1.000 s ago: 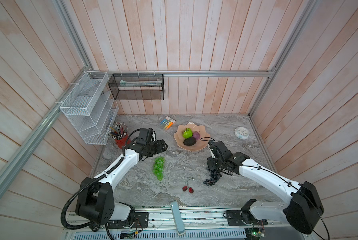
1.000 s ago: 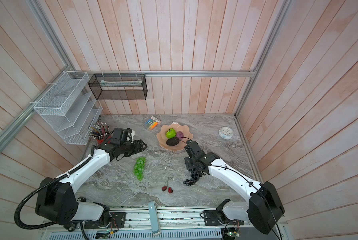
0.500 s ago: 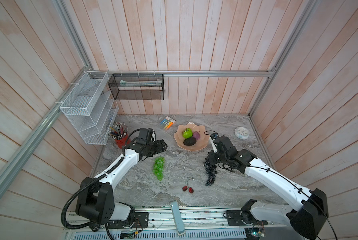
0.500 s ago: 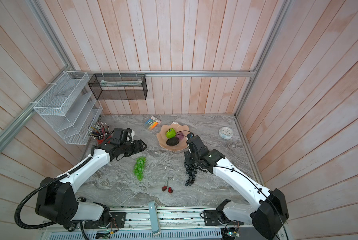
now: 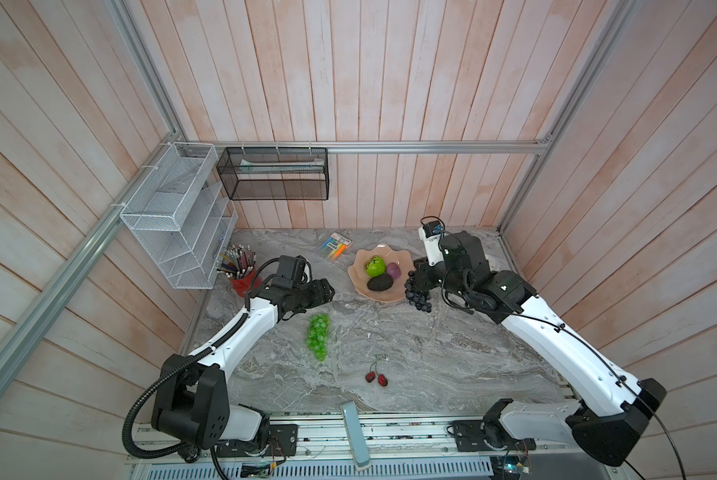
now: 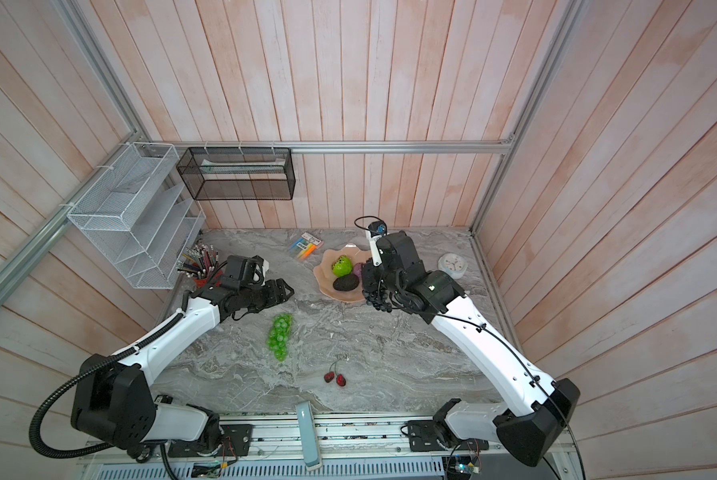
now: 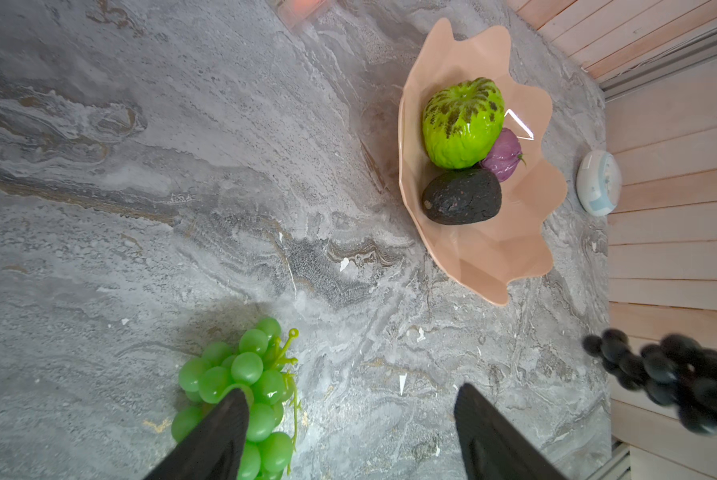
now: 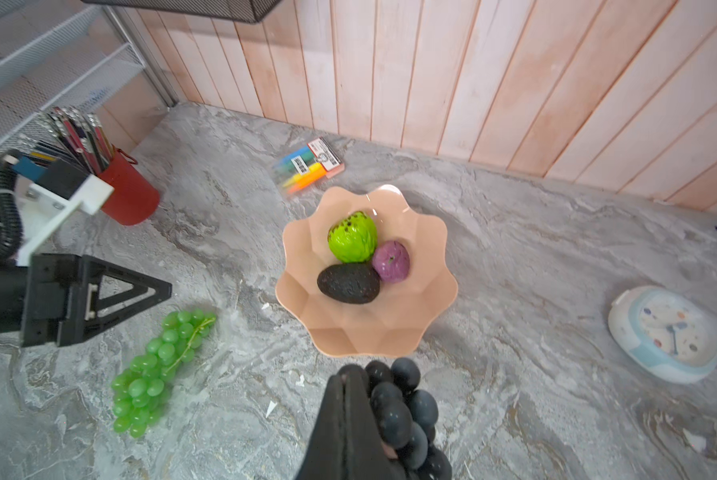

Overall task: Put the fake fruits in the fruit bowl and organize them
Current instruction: 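Lift the dark grapes with the right gripper and carry them over the bowl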

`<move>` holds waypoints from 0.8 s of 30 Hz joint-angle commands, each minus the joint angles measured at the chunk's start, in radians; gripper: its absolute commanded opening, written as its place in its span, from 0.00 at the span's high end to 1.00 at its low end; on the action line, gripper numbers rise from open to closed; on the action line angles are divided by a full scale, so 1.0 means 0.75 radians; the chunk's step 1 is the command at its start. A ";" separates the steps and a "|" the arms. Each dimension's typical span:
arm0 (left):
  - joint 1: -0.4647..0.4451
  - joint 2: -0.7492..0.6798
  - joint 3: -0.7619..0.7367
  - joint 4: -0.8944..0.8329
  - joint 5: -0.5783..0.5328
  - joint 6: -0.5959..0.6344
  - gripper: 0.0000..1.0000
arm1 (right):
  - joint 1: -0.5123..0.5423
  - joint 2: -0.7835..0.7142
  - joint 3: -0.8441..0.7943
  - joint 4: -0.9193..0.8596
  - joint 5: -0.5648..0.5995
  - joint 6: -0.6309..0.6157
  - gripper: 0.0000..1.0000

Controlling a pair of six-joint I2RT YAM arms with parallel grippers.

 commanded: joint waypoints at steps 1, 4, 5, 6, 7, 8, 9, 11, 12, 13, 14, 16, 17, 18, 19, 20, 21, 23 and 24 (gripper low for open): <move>0.011 -0.031 0.025 -0.014 -0.008 0.003 0.20 | 0.007 0.058 0.095 0.016 -0.054 -0.057 1.00; 0.011 -0.040 0.013 -0.013 -0.003 -0.001 0.20 | 0.007 0.106 0.144 0.042 -0.077 -0.070 1.00; 0.013 -0.042 0.008 -0.009 -0.001 -0.002 0.20 | 0.007 0.123 0.154 0.052 -0.084 -0.075 1.00; 0.013 -0.041 0.008 -0.005 0.001 -0.003 0.20 | 0.007 0.137 0.156 0.069 -0.090 -0.079 1.00; 0.015 -0.039 0.005 0.000 0.001 -0.005 0.20 | 0.008 0.149 0.151 0.098 -0.091 -0.083 1.00; 0.016 -0.038 0.004 0.005 0.001 -0.009 0.20 | 0.007 0.163 0.147 0.121 -0.094 -0.085 1.00; 0.019 -0.036 0.002 0.014 0.007 -0.015 0.20 | 0.008 0.179 0.150 0.147 -0.106 -0.085 1.00; 0.020 -0.030 0.003 0.029 0.018 -0.024 0.20 | 0.007 0.214 0.158 0.193 -0.130 -0.083 1.00; 0.019 -0.026 0.005 0.034 0.020 -0.025 0.20 | 0.007 0.236 0.162 0.216 -0.142 -0.083 1.00; 0.021 -0.024 0.006 0.038 0.020 -0.025 0.20 | 0.007 0.254 0.163 0.237 -0.152 -0.083 1.00; 0.022 -0.023 0.008 0.041 0.020 -0.026 0.20 | 0.007 0.275 0.165 0.254 -0.163 -0.087 1.00; 0.023 -0.018 0.007 0.044 0.021 -0.024 0.20 | 0.007 0.314 0.163 0.289 -0.180 -0.097 1.00; 0.024 -0.018 0.006 0.045 0.024 -0.022 0.20 | 0.008 0.334 0.165 0.304 -0.184 -0.103 1.00; 0.024 -0.019 0.004 0.046 0.026 -0.022 0.20 | 0.006 0.352 0.166 0.313 -0.190 -0.109 1.00; 0.024 -0.020 0.000 0.046 0.029 -0.022 0.20 | 0.007 0.368 0.170 0.314 -0.191 -0.111 1.00; 0.024 -0.025 -0.002 0.046 0.028 -0.022 0.20 | 0.008 0.381 0.173 0.314 -0.197 -0.112 1.00; 0.025 -0.029 -0.008 0.045 0.025 -0.022 0.20 | 0.007 0.389 0.171 0.315 -0.203 -0.110 1.00; 0.027 -0.041 -0.018 0.045 0.021 -0.022 0.20 | 0.007 0.391 0.161 0.318 -0.214 -0.104 1.00; 0.029 -0.046 -0.024 0.048 0.020 -0.024 0.20 | 0.007 0.388 0.153 0.322 -0.216 -0.100 1.00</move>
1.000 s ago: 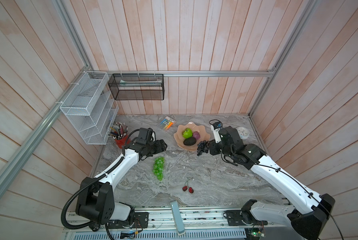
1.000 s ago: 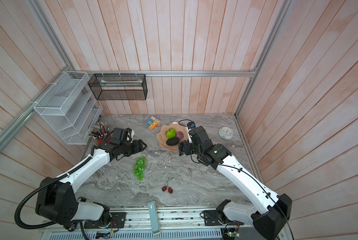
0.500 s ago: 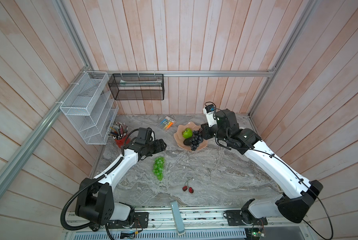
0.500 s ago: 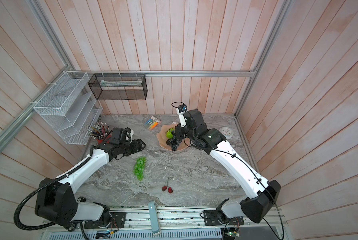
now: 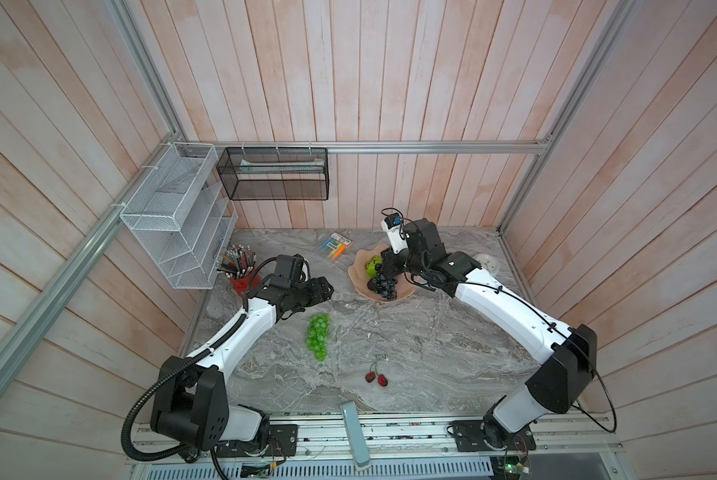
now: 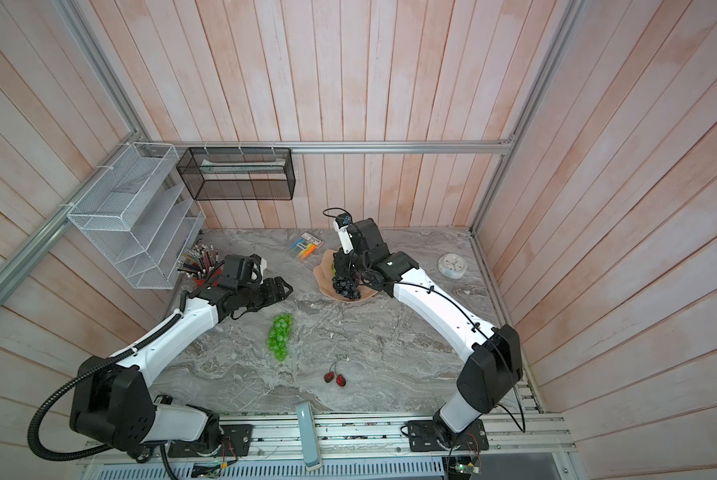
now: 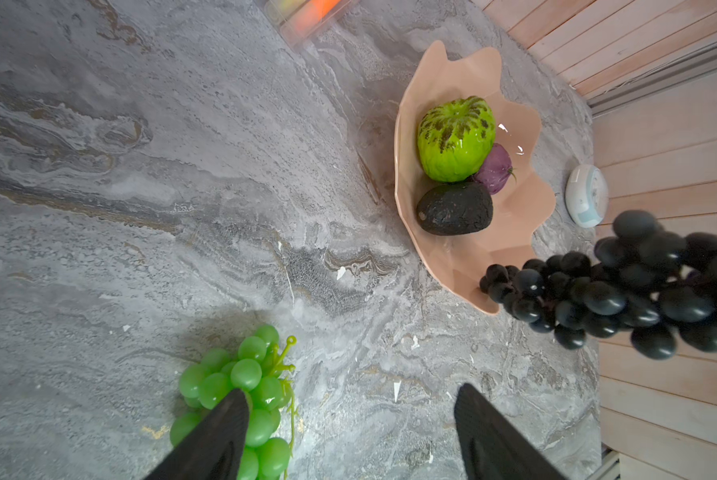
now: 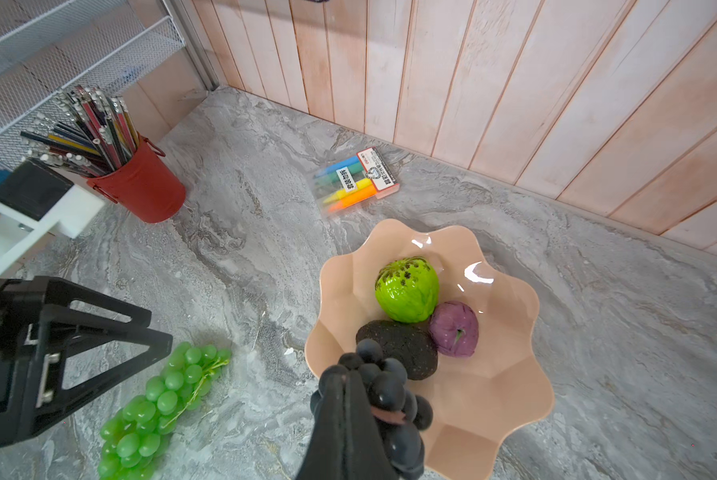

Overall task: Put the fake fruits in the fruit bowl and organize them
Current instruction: 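Lift the dark grapes with the right gripper and carry them over the bowl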

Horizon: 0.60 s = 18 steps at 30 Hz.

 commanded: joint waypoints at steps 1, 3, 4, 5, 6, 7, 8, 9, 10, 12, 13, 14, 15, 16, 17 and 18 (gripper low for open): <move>0.014 -0.039 -0.029 0.029 0.011 -0.005 0.20 | 0.007 -0.020 0.025 0.074 -0.035 -0.004 1.00; 0.016 -0.040 -0.034 0.034 0.014 -0.005 0.20 | 0.007 -0.025 0.008 0.074 -0.036 0.002 1.00; 0.017 -0.041 -0.035 0.035 0.014 -0.005 0.20 | 0.007 -0.028 0.002 0.078 -0.040 0.004 1.00; 0.017 -0.038 -0.038 0.039 0.016 -0.006 0.20 | 0.007 -0.032 -0.008 0.085 -0.042 0.010 1.00; 0.017 -0.034 -0.039 0.039 0.017 -0.007 0.20 | 0.007 -0.035 -0.018 0.091 -0.048 0.016 1.00; 0.017 -0.032 -0.038 0.043 0.019 -0.007 0.20 | 0.007 -0.035 -0.025 0.096 -0.055 0.021 1.00; 0.017 -0.029 -0.037 0.044 0.020 -0.007 0.20 | 0.007 -0.034 -0.028 0.099 -0.065 0.027 1.00; 0.017 -0.028 -0.037 0.045 0.019 -0.007 0.20 | 0.008 -0.030 -0.030 0.100 -0.078 0.033 1.00; 0.017 -0.027 -0.038 0.047 0.022 -0.007 0.20 | 0.007 -0.029 -0.034 0.102 -0.085 0.037 1.00; 0.017 -0.025 -0.034 0.047 0.027 -0.008 0.20 | 0.005 -0.025 -0.049 0.105 -0.090 0.038 1.00; 0.017 -0.025 -0.033 0.046 0.028 -0.008 0.20 | 0.003 -0.027 -0.056 0.108 -0.086 0.038 1.00; 0.017 -0.027 -0.032 0.043 0.027 -0.007 0.20 | -0.003 -0.031 -0.069 0.105 -0.083 0.036 1.00; 0.017 -0.028 -0.032 0.039 0.026 -0.008 0.20 | -0.011 -0.037 -0.081 0.105 -0.084 0.034 1.00; 0.017 -0.030 -0.032 0.038 0.027 -0.006 0.20 | -0.021 -0.043 -0.095 0.103 -0.084 0.033 1.00; 0.017 -0.029 -0.030 0.037 0.023 -0.005 0.20 | -0.031 -0.054 -0.111 0.103 -0.087 0.033 1.00; 0.017 -0.029 -0.030 0.034 0.023 -0.005 0.20 | -0.043 -0.066 -0.127 0.103 -0.092 0.033 1.00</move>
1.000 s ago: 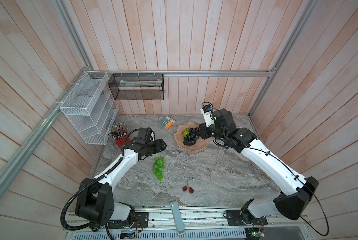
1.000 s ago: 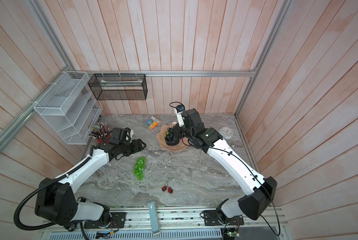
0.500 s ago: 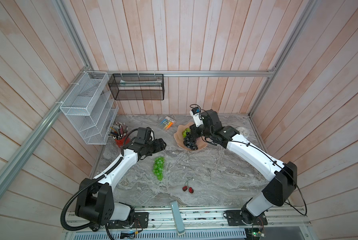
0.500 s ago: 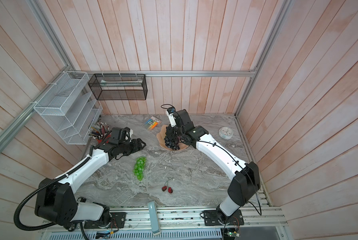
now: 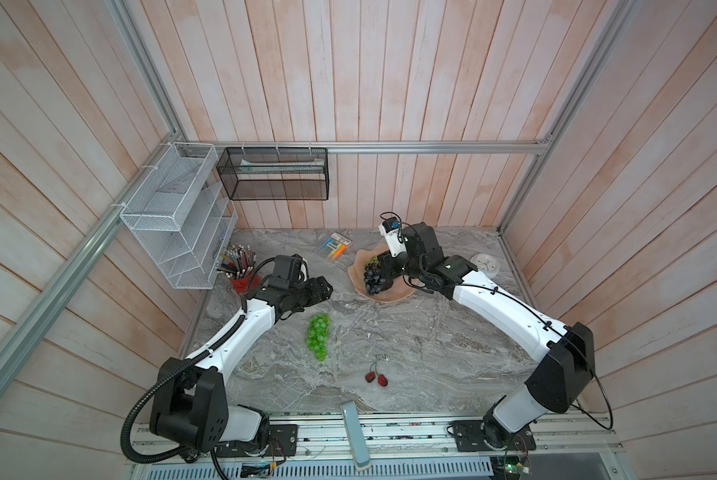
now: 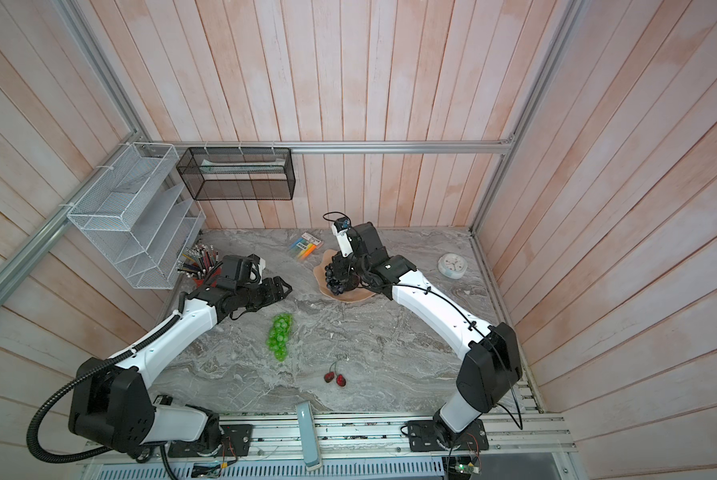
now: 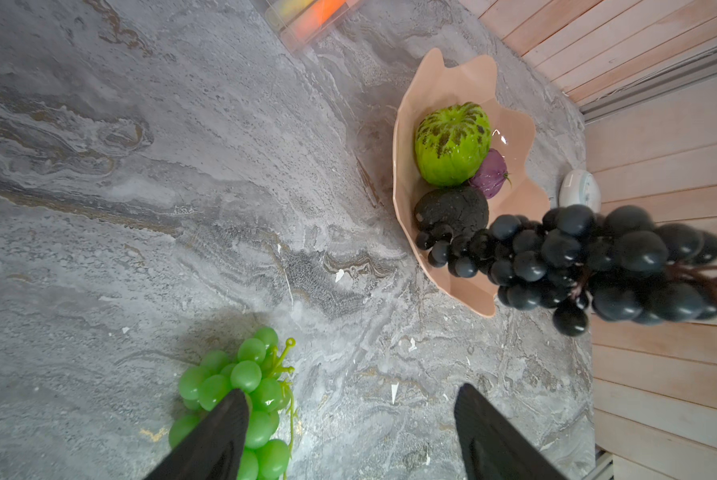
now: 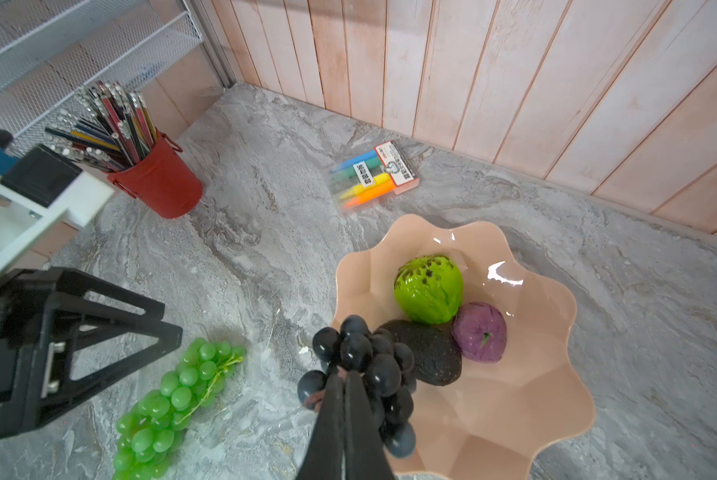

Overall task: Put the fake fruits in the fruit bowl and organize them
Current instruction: 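Lift the dark grapes with the right gripper and carry them over the bowl, then lower the dark grapes into the bowl and open the right gripper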

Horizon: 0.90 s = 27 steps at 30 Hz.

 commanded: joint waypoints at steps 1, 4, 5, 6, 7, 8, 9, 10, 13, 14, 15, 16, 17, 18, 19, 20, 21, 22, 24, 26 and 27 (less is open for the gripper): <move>0.005 -0.018 -0.015 0.012 0.007 -0.002 0.20 | -0.036 -0.067 -0.046 0.027 -0.022 0.011 1.00; 0.005 -0.011 -0.011 0.013 0.009 -0.006 0.20 | -0.061 -0.092 -0.089 0.022 -0.032 -0.004 1.00; 0.005 -0.006 -0.009 0.014 0.009 -0.006 0.20 | -0.070 -0.099 -0.106 0.019 -0.032 -0.009 1.00; 0.005 -0.002 -0.003 0.013 0.013 -0.006 0.20 | -0.081 -0.107 -0.127 0.019 -0.036 -0.015 1.00; 0.005 0.002 -0.001 0.012 0.012 -0.007 0.20 | -0.092 -0.116 -0.145 0.021 -0.041 -0.020 1.00; 0.005 0.004 0.005 0.006 0.012 -0.006 0.20 | -0.103 -0.123 -0.166 0.026 -0.046 -0.025 1.00; 0.005 0.006 0.009 0.002 0.010 -0.006 0.20 | -0.118 -0.131 -0.183 0.031 -0.048 -0.033 1.00; 0.005 0.005 0.013 -0.001 0.009 -0.006 0.20 | -0.130 -0.138 -0.195 0.036 -0.049 -0.039 1.00; 0.005 0.009 0.026 -0.008 0.007 -0.006 0.20 | -0.170 -0.150 -0.219 0.054 -0.053 -0.054 1.00; 0.005 0.014 0.035 -0.014 0.013 -0.006 0.20 | -0.183 -0.152 -0.226 0.060 -0.048 -0.060 1.00; 0.005 0.019 0.043 -0.020 0.015 -0.004 0.20 | -0.196 -0.152 -0.239 0.071 -0.046 -0.065 1.00; 0.005 0.022 0.045 -0.024 0.016 -0.004 0.20 | -0.208 -0.152 -0.250 0.081 -0.046 -0.070 1.00; 0.005 0.022 0.048 -0.026 0.016 -0.002 0.20 | -0.221 -0.150 -0.268 0.101 -0.044 -0.075 1.00; 0.005 0.021 0.048 -0.026 0.016 -0.003 0.20 | -0.237 -0.145 -0.283 0.121 -0.047 -0.076 1.00; 0.005 0.022 0.047 -0.025 0.016 -0.002 0.20 | -0.253 -0.137 -0.295 0.140 -0.051 -0.073 1.00; 0.005 0.025 0.048 -0.026 0.015 -0.002 0.20 | -0.270 -0.125 -0.306 0.164 -0.065 -0.070 1.00; 0.005 0.031 0.050 -0.027 0.018 0.000 0.20 | -0.287 -0.114 -0.316 0.193 -0.075 -0.063 1.00; 0.005 0.038 0.052 -0.031 0.023 0.000 0.20 | -0.297 -0.102 -0.325 0.222 -0.087 -0.059 1.00; 0.005 0.048 0.069 -0.042 0.029 0.005 0.20 | -0.308 -0.077 -0.347 0.291 -0.100 -0.056 1.00; 0.005 0.052 0.080 -0.049 0.031 0.014 0.20 | -0.314 -0.040 -0.346 0.316 -0.082 -0.061 1.00; 0.006 0.055 0.086 -0.055 0.031 0.020 0.20 | -0.319 -0.016 -0.337 0.319 -0.078 -0.066 1.00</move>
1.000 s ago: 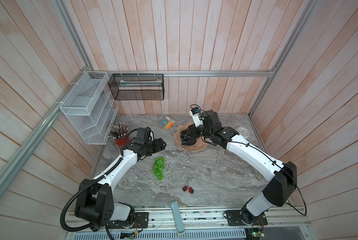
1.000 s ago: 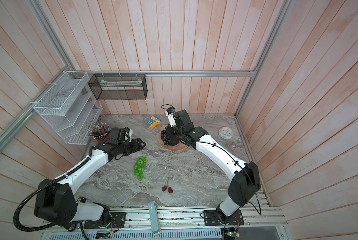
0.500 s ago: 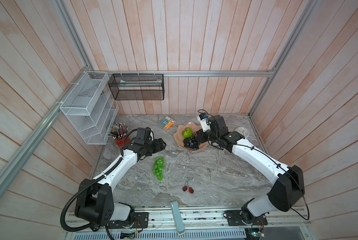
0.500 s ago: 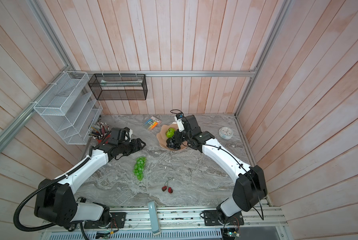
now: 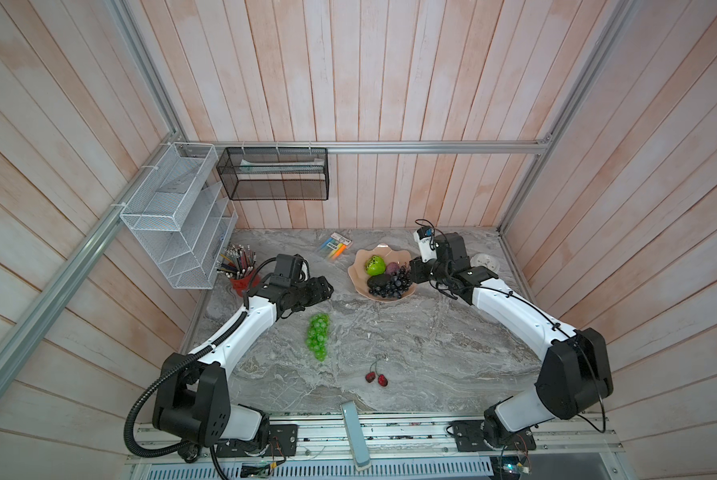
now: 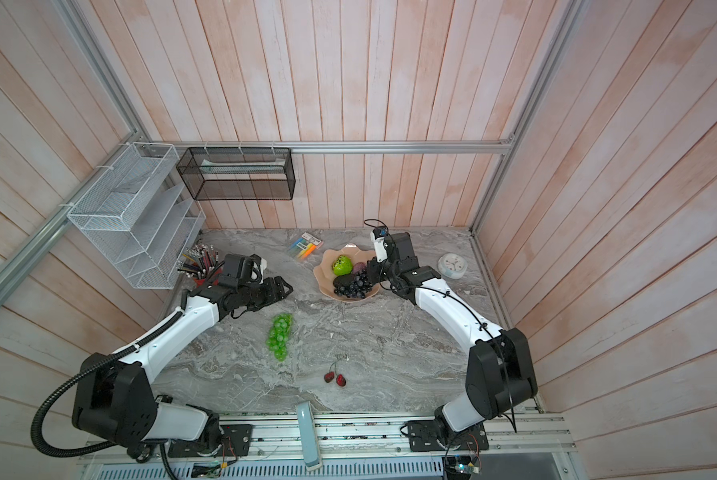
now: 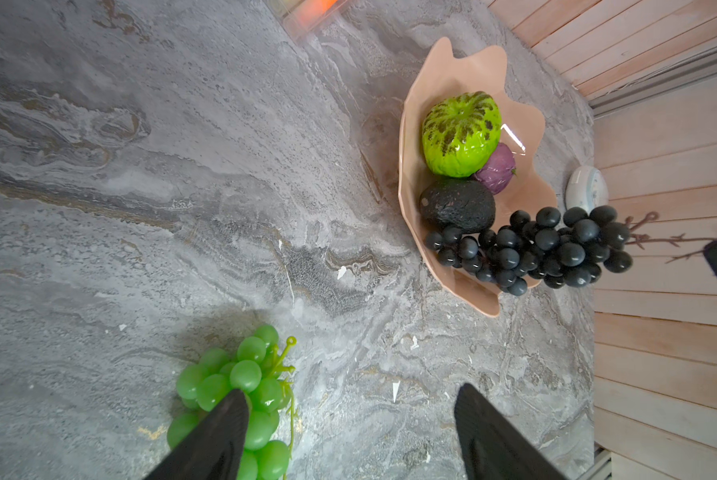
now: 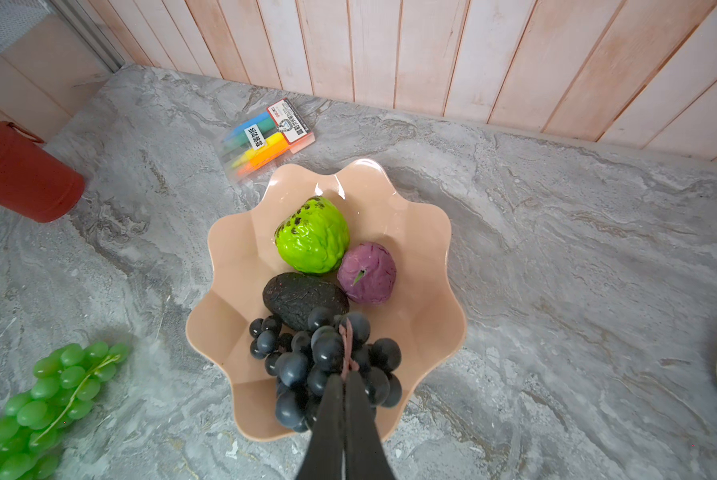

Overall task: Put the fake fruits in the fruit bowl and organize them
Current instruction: 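Lower the dark grapes into the bowl and open the right gripper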

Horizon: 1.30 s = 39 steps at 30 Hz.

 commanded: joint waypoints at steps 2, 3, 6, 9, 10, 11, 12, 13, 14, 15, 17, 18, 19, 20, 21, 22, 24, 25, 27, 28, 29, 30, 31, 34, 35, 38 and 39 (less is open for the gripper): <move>0.005 0.014 0.053 -0.026 0.020 0.030 0.20 | -0.018 0.098 0.014 0.103 0.005 -0.021 1.00; 0.005 0.018 0.053 -0.028 0.020 0.032 0.20 | -0.024 0.120 0.019 0.111 0.012 -0.023 1.00; 0.005 0.024 0.041 -0.020 0.025 0.028 0.20 | -0.041 0.187 0.040 0.138 0.012 -0.039 1.00; 0.005 0.026 0.030 -0.011 0.034 0.024 0.20 | -0.054 0.267 0.086 0.137 0.014 -0.064 1.00; 0.005 0.027 0.029 -0.012 0.035 0.023 0.20 | -0.060 0.291 0.103 0.135 0.012 -0.071 1.00; 0.005 0.025 0.026 -0.013 0.033 0.024 0.20 | -0.065 0.319 0.122 0.131 0.007 -0.079 1.00; 0.005 0.024 0.024 -0.013 0.035 0.024 0.20 | -0.068 0.343 0.145 0.124 0.005 -0.086 1.00; 0.005 0.024 0.024 -0.015 0.032 0.024 0.20 | -0.071 0.365 0.166 0.115 0.005 -0.095 1.00; 0.005 0.026 0.024 -0.020 0.031 0.026 0.20 | -0.072 0.389 0.186 0.106 0.007 -0.100 1.00; 0.005 0.026 0.024 -0.025 0.031 0.028 0.20 | -0.075 0.406 0.205 0.099 0.005 -0.104 1.00; 0.005 0.022 0.022 -0.037 0.029 0.031 0.20 | -0.075 0.433 0.229 0.093 0.007 -0.107 1.00; 0.005 0.020 0.021 -0.046 0.026 0.033 0.20 | -0.075 0.444 0.239 0.087 0.005 -0.109 1.00; 0.005 0.018 0.018 -0.057 0.027 0.036 0.20 | -0.077 0.452 0.247 0.083 0.001 -0.112 1.00; 0.005 0.014 0.016 -0.072 0.023 0.043 0.20 | -0.075 0.460 0.258 0.077 -0.001 -0.114 1.00; 0.005 0.007 0.009 -0.094 0.023 0.050 0.20 | -0.076 0.464 0.262 0.072 -0.003 -0.119 1.00; 0.005 0.000 0.004 -0.110 0.019 0.057 0.20 | -0.075 0.464 0.265 0.068 -0.004 -0.123 1.00; 0.005 -0.023 -0.020 -0.144 0.013 0.072 0.20 | -0.076 0.460 0.269 0.065 -0.007 -0.133 0.93; 0.005 -0.033 -0.030 -0.157 0.013 0.077 0.20 | -0.075 0.456 0.273 0.062 -0.009 -0.139 0.91; 0.005 -0.049 -0.046 -0.192 0.015 0.083 0.21 | -0.075 0.452 0.292 0.040 -0.015 -0.149 0.83; 0.005 -0.057 -0.051 -0.205 0.018 0.083 0.22 | -0.075 0.448 0.301 0.028 -0.020 -0.154 0.80; 0.005 -0.069 -0.058 -0.218 0.019 0.083 0.22 | -0.074 0.442 0.313 0.012 -0.019 -0.163 0.77; 0.005 -0.079 -0.065 -0.228 0.020 0.079 0.22 | -0.071 0.433 0.322 0.001 -0.015 -0.170 0.72; 0.005 -0.088 -0.068 -0.238 0.019 0.077 0.22 | -0.071 0.420 0.323 -0.008 -0.009 -0.171 0.67; 0.005 -0.093 -0.066 -0.297 -0.006 0.077 0.24 | -0.051 0.360 0.320 -0.036 0.019 -0.179 0.56; 0.005 -0.096 -0.069 -0.307 -0.013 0.077 0.24 | -0.040 0.336 0.298 -0.024 0.024 -0.172 0.51; 0.005 -0.107 -0.097 -0.303 -0.043 0.065 0.25 | 0.003 0.280 0.253 -0.009 0.059 -0.182 0.42; 0.007 -0.107 -0.105 -0.301 -0.054 0.058 0.25 | 0.018 0.270 0.248 -0.023 0.076 -0.184 0.40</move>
